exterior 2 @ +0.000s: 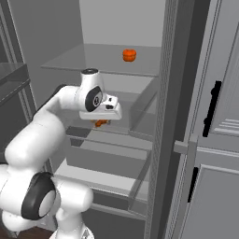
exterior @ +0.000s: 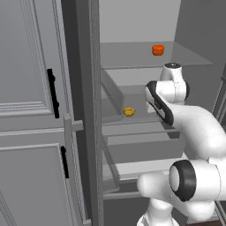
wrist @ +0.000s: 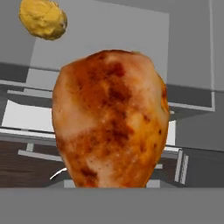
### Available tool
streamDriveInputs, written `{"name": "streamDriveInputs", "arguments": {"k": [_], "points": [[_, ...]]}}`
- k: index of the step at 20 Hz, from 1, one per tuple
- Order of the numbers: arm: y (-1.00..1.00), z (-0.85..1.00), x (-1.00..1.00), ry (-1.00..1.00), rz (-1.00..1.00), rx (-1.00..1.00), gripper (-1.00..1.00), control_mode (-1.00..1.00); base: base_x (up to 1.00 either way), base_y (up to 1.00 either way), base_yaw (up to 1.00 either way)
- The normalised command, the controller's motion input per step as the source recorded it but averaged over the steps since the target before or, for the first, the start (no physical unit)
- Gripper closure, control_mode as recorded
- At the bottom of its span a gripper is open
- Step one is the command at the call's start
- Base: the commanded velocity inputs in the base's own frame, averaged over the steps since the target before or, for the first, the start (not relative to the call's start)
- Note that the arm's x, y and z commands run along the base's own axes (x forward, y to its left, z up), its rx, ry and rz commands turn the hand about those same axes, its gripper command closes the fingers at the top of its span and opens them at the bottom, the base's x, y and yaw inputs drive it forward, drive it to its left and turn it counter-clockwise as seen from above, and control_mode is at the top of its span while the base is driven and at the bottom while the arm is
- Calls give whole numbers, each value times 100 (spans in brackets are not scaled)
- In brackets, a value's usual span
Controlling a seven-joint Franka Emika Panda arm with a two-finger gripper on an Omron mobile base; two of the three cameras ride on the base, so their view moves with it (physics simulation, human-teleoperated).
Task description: Place one squash and one chicken drumstick in each tupperware on the nearby counter, to pack two identical lunches.
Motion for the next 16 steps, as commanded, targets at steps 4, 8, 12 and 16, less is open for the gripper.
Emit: {"name": "streamDriveInputs", "arguments": {"k": [4,8,12,16], "points": [[0,-1,-100,-16,14,2,100,-100,0,0,0],[2,8,-100,-15,17,0,100,-100,0,0,0],[24,6,-100,-6,15,0,100,-100,0,0,0],[28,1,-81,0,6,0,100,-100,0,0,0]]}}
